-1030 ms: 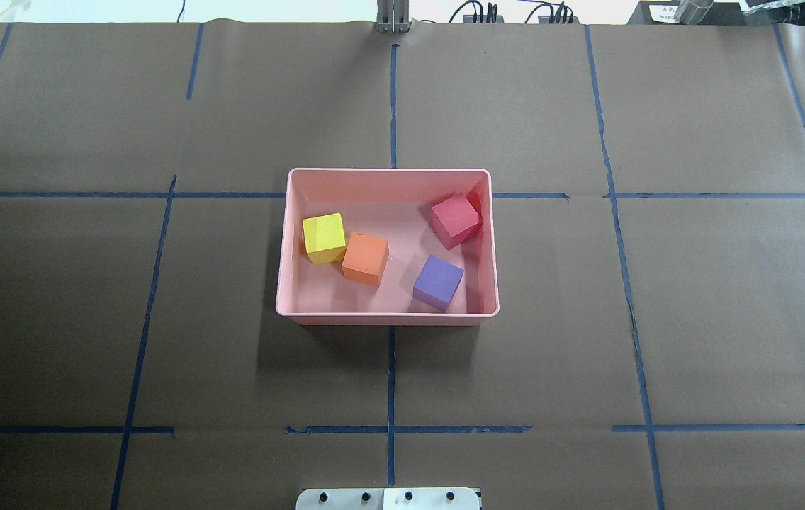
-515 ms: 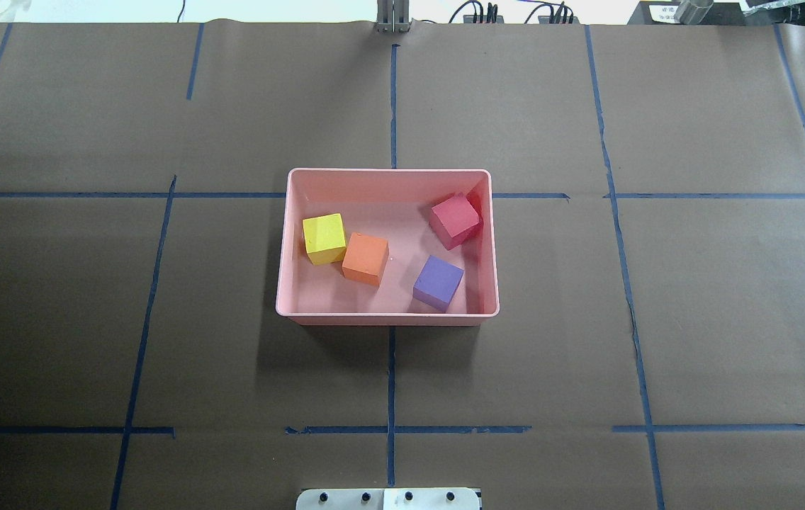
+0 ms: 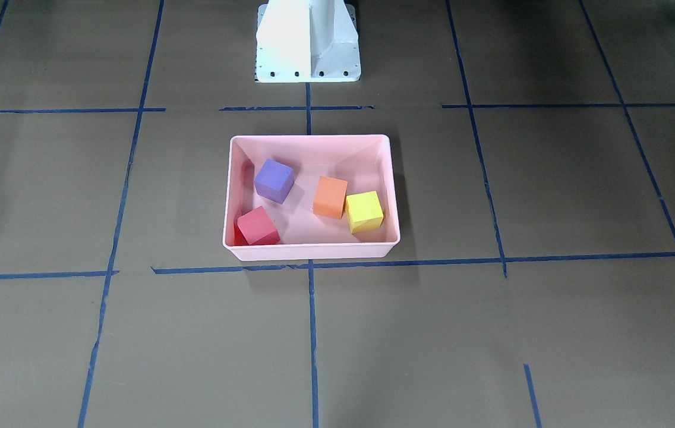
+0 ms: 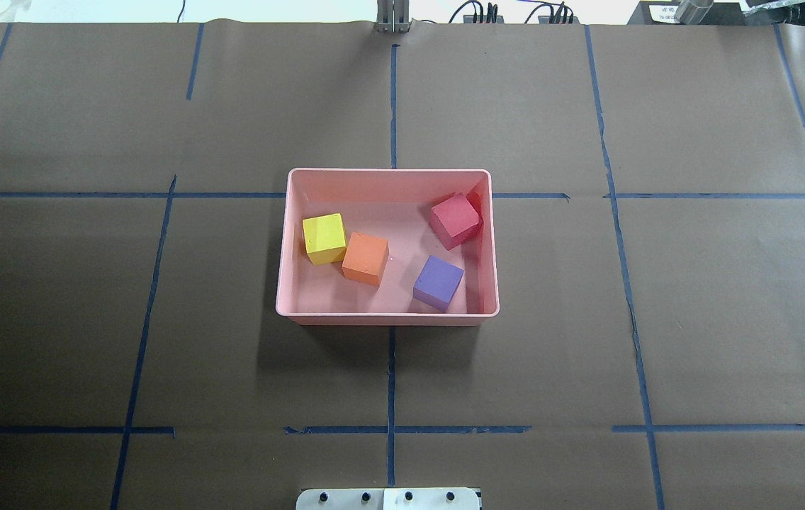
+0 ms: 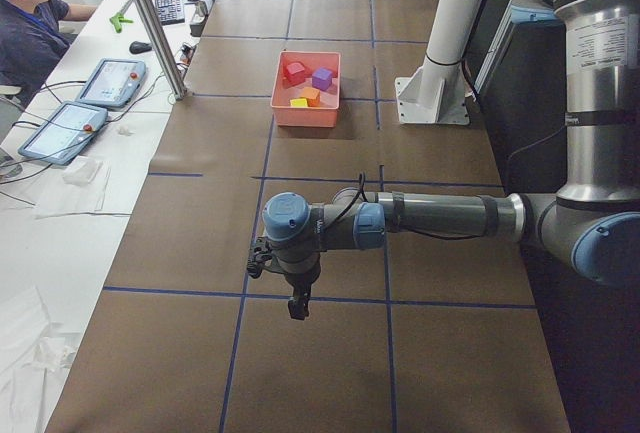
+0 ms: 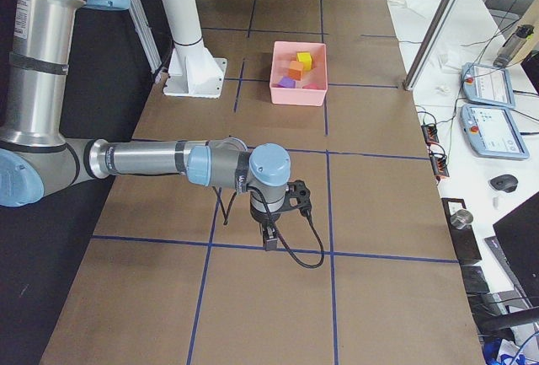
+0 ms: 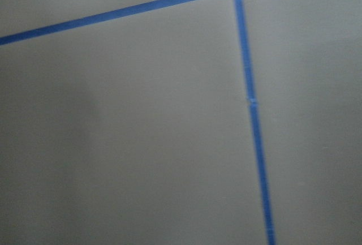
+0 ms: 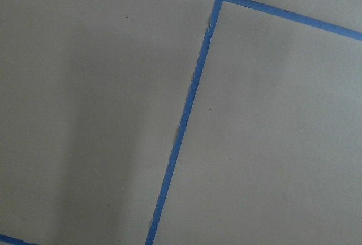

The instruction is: Place blocks into pink bin with both arms

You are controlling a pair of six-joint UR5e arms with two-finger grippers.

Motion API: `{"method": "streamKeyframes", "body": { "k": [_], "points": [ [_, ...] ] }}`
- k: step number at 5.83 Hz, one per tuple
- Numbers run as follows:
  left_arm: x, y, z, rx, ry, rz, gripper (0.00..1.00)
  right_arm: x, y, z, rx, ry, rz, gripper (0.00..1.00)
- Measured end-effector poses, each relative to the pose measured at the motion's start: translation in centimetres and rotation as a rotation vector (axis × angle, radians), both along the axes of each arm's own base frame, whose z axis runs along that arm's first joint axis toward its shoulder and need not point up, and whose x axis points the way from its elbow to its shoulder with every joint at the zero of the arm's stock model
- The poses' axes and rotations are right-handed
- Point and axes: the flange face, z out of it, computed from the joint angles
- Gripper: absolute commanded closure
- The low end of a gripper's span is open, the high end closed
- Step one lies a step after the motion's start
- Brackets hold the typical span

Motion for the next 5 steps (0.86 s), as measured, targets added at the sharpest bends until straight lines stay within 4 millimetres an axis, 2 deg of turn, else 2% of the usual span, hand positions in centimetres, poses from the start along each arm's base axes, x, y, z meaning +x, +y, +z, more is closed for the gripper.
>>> {"method": "streamKeyframes", "body": {
  "k": [5],
  "points": [
    [0.09,0.11,-0.22,0.000,0.023,-0.004,0.00,0.01,0.00,-0.06,0.000,-0.001,0.002,0.00]
  ]
}}
